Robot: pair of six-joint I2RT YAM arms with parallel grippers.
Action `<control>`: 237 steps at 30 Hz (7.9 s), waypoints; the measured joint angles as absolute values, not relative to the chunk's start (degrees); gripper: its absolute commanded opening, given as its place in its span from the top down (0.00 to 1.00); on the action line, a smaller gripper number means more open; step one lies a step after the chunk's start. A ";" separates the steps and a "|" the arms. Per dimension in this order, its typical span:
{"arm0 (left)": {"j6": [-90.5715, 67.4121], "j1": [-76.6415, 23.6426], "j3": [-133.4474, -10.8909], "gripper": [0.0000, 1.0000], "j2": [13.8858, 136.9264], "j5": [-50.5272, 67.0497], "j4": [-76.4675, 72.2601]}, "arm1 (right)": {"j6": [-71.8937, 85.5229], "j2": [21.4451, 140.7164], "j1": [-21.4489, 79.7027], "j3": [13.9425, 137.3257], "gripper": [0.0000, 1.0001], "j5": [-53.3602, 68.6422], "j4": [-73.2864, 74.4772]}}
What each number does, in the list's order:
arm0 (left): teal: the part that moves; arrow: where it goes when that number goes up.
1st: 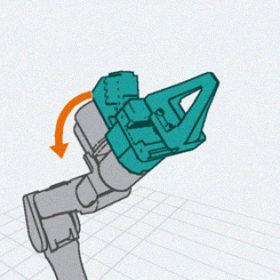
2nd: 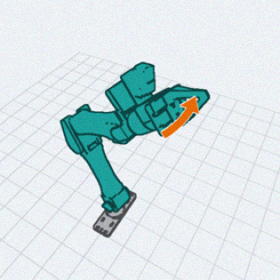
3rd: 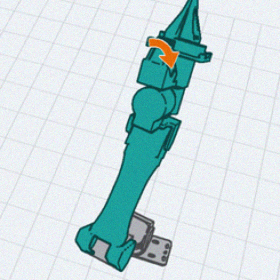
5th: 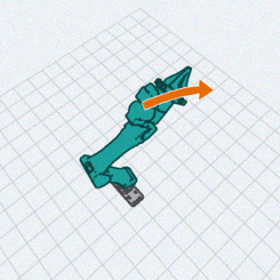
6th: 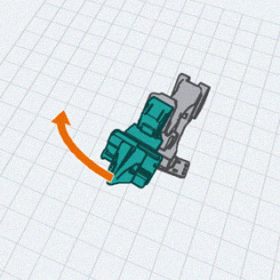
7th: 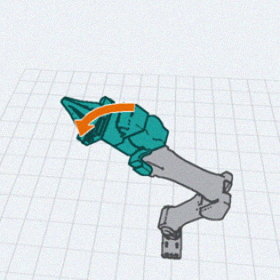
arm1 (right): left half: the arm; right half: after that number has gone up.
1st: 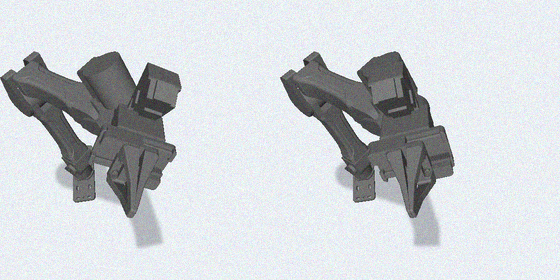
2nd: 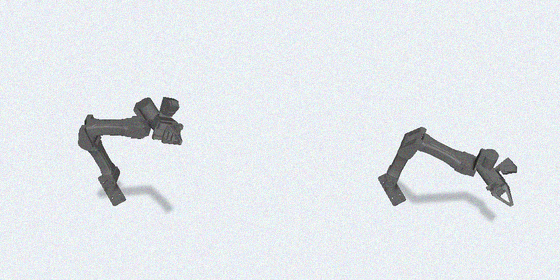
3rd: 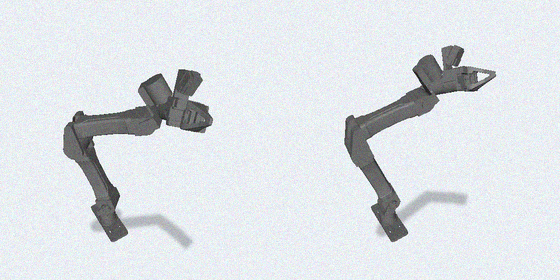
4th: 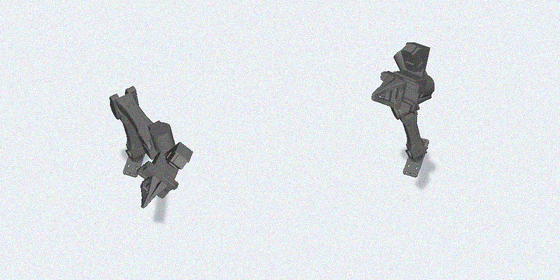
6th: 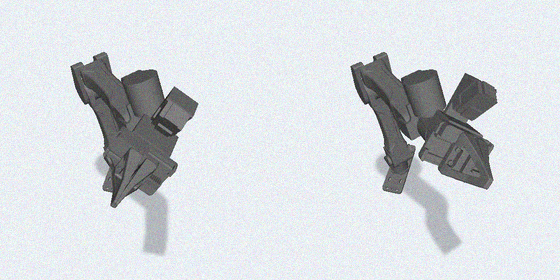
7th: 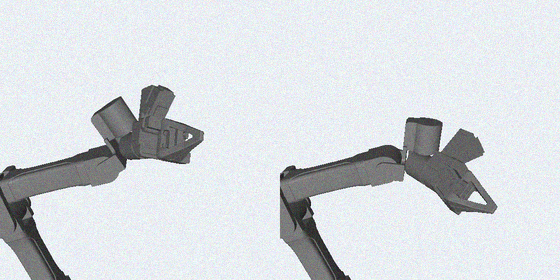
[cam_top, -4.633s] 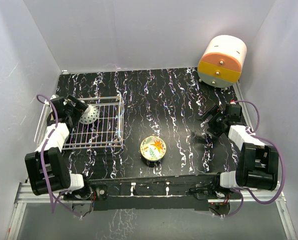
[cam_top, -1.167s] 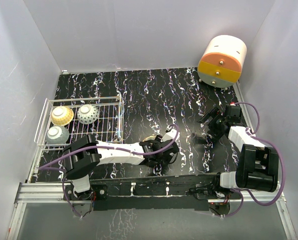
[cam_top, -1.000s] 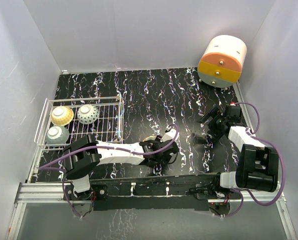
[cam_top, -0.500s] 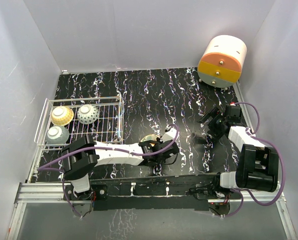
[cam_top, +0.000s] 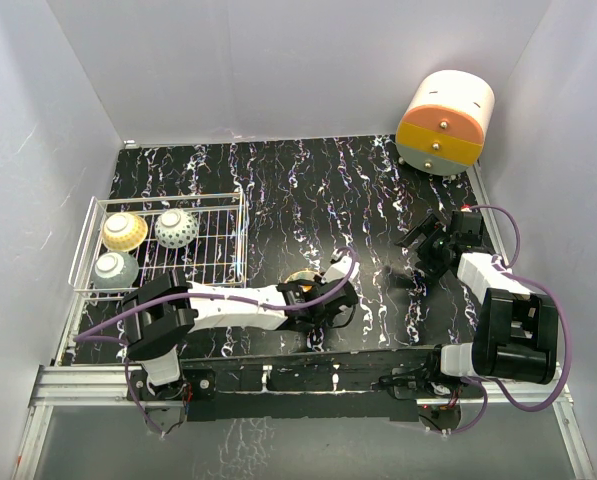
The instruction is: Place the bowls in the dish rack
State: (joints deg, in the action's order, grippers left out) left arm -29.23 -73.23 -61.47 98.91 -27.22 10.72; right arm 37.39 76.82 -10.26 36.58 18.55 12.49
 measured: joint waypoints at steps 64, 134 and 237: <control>-30.72 -73.49 -61.43 1.00 96.09 -28.91 11.33 | 37.36 76.82 -10.26 36.56 0.10 18.55 12.47; -18.17 -54.11 -64.58 1.00 70.85 -26.55 2.83 | 37.15 76.79 -10.26 35.79 0.10 18.48 13.04; -63.51 -3.16 -9.74 0.63 42.28 -4.75 -22.22 | 35.90 77.62 -10.24 35.77 0.10 19.64 13.02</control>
State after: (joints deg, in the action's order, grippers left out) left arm -63.51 -3.16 -9.74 42.28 -4.75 -22.22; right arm 35.90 77.62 -10.24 35.77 19.64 13.02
